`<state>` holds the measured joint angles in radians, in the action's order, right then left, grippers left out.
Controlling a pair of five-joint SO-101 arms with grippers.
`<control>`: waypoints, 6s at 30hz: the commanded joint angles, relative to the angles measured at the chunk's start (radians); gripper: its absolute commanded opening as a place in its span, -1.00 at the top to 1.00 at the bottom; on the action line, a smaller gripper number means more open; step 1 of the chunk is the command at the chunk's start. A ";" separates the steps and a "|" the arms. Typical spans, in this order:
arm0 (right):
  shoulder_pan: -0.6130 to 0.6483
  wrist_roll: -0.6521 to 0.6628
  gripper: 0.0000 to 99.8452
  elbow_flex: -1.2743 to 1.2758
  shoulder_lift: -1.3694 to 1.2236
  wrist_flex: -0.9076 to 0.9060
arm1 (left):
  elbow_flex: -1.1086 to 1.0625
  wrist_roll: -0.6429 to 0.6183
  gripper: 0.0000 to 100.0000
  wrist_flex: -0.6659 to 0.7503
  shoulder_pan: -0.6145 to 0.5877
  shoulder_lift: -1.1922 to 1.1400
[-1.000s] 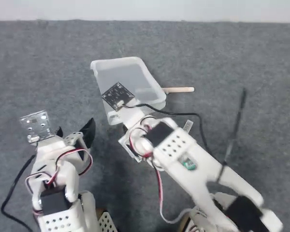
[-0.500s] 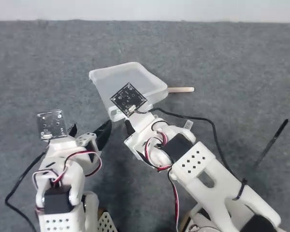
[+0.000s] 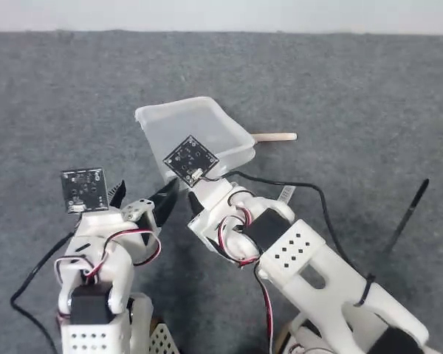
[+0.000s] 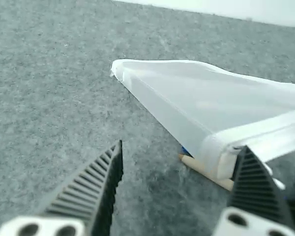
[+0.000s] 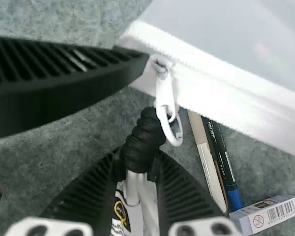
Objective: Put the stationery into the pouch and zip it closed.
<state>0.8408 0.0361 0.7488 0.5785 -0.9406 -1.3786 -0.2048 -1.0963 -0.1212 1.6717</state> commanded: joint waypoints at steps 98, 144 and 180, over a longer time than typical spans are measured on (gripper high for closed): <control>-0.223 0.037 0.99 0.011 0.702 -0.300 | -0.058 0.087 0.58 0.103 -0.118 0.003; -0.447 -0.006 0.56 0.114 0.832 -0.246 | -0.035 0.166 0.98 0.071 -0.126 0.009; -0.507 -0.169 0.41 -0.239 -0.079 -0.302 | -0.001 0.121 0.98 0.069 -0.250 0.009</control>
<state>0.3452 -0.0898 0.5892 0.5462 -1.2597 -1.4507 -0.0667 -1.0226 -0.3652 1.6655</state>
